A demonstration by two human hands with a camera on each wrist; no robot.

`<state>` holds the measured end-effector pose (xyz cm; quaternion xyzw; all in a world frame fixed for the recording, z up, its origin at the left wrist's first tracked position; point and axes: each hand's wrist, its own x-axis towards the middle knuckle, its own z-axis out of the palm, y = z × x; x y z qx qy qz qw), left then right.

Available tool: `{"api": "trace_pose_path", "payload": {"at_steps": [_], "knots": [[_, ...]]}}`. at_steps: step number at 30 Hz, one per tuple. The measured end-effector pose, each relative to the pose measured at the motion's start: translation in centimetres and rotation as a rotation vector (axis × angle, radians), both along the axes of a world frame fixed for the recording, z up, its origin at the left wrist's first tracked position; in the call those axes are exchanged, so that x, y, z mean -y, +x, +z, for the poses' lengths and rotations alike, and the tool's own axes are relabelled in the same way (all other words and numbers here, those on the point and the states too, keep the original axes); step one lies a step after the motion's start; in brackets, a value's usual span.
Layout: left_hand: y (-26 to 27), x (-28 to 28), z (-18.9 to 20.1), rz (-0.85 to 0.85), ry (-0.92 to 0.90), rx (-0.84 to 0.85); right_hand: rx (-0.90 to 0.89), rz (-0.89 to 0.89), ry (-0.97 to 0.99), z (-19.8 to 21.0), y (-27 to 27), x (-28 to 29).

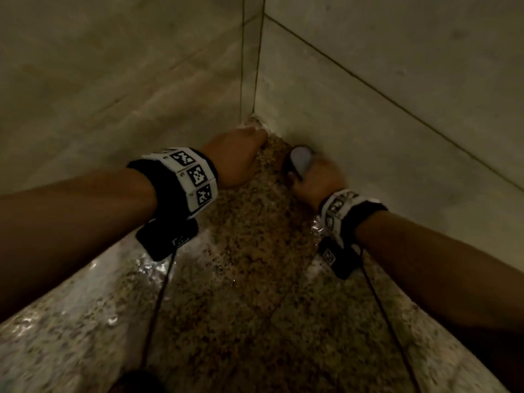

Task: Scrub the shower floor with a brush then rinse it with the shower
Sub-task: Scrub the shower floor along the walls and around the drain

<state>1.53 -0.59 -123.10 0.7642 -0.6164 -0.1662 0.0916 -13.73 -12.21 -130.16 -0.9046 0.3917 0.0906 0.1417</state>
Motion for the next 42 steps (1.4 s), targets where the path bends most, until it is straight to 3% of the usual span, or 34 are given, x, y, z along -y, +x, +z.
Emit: {"api": "trace_pose_path", "payload": {"at_steps": [3,5,7,10,11,15,17,20,22,24,26,31,33,36,39,42], "knots": [[-2.0,1.5,-0.4,-0.031,0.029,0.030,-0.083,0.376,0.124,0.0,-2.7,-7.9],[-2.6,2.3,-0.8,-0.041,0.002,0.063,-0.138,0.498,0.163,0.8,-4.4,-10.0],[-2.9,2.6,-0.6,0.007,-0.050,0.089,-0.182,0.287,0.081,0.9,-4.3,-6.0],[-2.8,2.6,-0.3,0.078,-0.086,0.054,-0.112,-0.109,-0.033,1.1,-5.1,1.0],[-2.6,2.7,-0.3,0.086,-0.088,0.038,-0.131,-0.080,-0.002,0.9,-5.6,0.2],[-2.7,3.2,-0.2,0.069,-0.074,0.037,-0.138,0.345,0.206,1.6,-7.0,-11.3],[-3.4,3.4,-0.5,0.037,-0.078,0.071,-0.166,0.332,0.164,1.3,-6.2,-8.0],[-4.1,3.3,-0.7,0.030,-0.066,0.097,-0.166,-0.012,-0.020,1.7,-6.1,-1.4],[-3.9,3.6,-0.5,0.024,-0.063,0.127,-0.219,0.104,0.051,1.9,-6.0,-3.6],[-3.8,4.5,0.5,0.039,-0.088,0.106,-0.259,0.362,0.224,2.7,-6.7,-9.7],[-4.1,5.2,1.2,0.059,-0.139,0.061,-0.260,0.438,0.265,2.5,-7.3,-10.9],[-5.0,5.0,0.7,0.056,-0.153,0.101,-0.276,0.001,-0.080,3.6,-8.6,-0.6],[-4.7,5.0,0.6,0.042,-0.128,0.092,-0.252,0.046,-0.014,3.3,-9.0,-2.5],[-4.6,5.3,0.6,0.034,-0.130,0.104,-0.269,0.283,0.185,2.2,-9.7,-8.2],[-4.9,5.0,0.1,0.004,-0.128,0.118,-0.216,0.097,0.051,1.7,-9.1,-4.1],[-4.4,4.4,-0.3,-0.014,-0.096,0.112,-0.193,-0.138,0.048,2.1,-10.4,-0.8]]}}
